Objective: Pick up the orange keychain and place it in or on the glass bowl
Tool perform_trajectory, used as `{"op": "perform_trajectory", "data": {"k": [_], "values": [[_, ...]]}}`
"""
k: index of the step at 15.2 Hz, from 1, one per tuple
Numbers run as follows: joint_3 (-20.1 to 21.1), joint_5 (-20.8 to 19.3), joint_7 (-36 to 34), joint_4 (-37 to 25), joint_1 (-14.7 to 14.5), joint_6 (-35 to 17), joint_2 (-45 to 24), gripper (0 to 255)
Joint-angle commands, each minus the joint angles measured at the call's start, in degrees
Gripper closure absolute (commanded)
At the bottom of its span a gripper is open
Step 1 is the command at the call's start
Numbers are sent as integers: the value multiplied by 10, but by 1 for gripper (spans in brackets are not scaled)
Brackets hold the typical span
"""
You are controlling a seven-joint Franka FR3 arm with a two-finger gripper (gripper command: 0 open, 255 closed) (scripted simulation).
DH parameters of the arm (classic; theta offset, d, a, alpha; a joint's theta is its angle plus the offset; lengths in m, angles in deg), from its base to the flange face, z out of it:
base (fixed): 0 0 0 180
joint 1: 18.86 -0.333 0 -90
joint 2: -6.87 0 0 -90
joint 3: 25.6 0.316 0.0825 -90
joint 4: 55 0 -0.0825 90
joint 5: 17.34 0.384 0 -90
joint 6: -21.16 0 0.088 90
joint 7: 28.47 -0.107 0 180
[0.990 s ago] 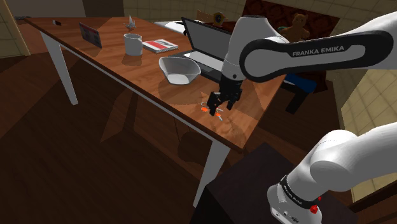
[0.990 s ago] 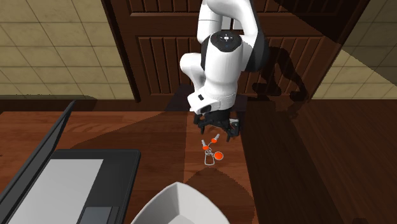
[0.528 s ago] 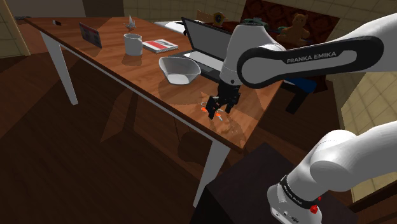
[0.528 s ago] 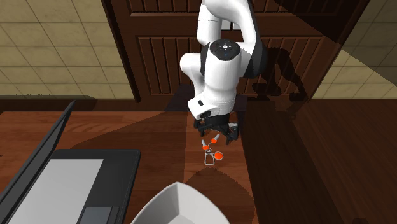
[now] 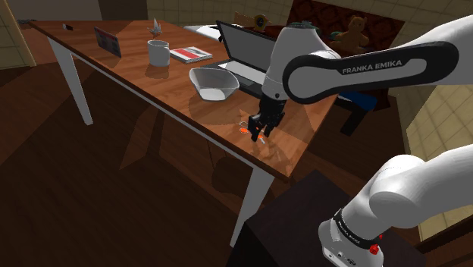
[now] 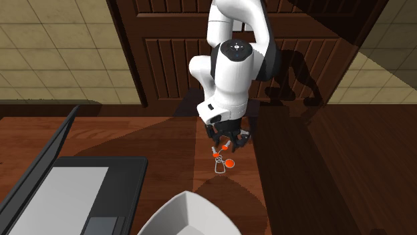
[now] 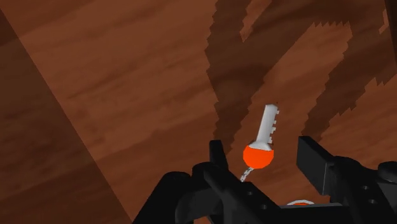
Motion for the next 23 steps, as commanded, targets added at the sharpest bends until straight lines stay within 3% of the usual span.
{"op": "perform_trajectory", "data": {"k": [1, 5, 23], "values": [[0, 0, 0, 3, 0, -1, -4, 255], [1, 1, 0, 5, 0, 0, -1, 255], [-16, -7, 0, -111, 2, 147, 31, 255]]}}
